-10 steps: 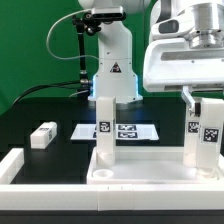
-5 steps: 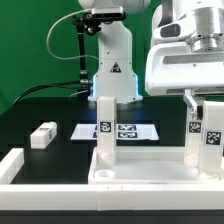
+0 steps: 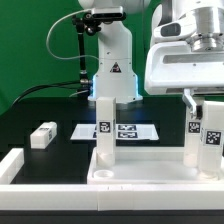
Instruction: Assemble desk
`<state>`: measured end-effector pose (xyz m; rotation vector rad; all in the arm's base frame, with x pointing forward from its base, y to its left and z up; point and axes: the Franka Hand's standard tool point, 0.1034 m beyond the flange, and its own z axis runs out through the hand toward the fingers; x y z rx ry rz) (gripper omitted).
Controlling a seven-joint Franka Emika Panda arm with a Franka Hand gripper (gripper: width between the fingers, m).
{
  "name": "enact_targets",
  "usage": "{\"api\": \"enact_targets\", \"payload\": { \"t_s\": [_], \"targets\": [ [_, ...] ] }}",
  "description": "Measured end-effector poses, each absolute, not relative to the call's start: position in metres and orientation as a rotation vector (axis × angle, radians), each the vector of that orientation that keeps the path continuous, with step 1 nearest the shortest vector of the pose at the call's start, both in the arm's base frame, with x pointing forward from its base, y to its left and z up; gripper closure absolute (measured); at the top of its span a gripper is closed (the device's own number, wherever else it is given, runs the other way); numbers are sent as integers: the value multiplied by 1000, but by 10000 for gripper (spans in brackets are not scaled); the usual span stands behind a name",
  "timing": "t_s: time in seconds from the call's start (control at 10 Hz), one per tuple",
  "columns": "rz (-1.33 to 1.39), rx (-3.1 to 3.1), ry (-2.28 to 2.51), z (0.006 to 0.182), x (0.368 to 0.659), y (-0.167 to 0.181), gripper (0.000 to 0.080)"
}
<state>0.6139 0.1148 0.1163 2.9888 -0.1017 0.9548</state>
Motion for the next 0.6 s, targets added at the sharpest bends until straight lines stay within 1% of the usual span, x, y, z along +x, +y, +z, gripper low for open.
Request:
{"api": "enact_targets", "payload": {
  "t_s": [0.1, 0.2, 0.3, 0.4, 0.6],
  "targets": [
    [954, 2988, -96, 116, 614, 115, 330],
    [954, 2987, -90, 116, 614, 115, 213],
    [953, 2986, -84, 116, 614, 115, 213],
    [953, 2985, -76, 116, 614, 115, 163],
    [952, 2983, -69, 116, 614, 115, 153]
  ]
}}
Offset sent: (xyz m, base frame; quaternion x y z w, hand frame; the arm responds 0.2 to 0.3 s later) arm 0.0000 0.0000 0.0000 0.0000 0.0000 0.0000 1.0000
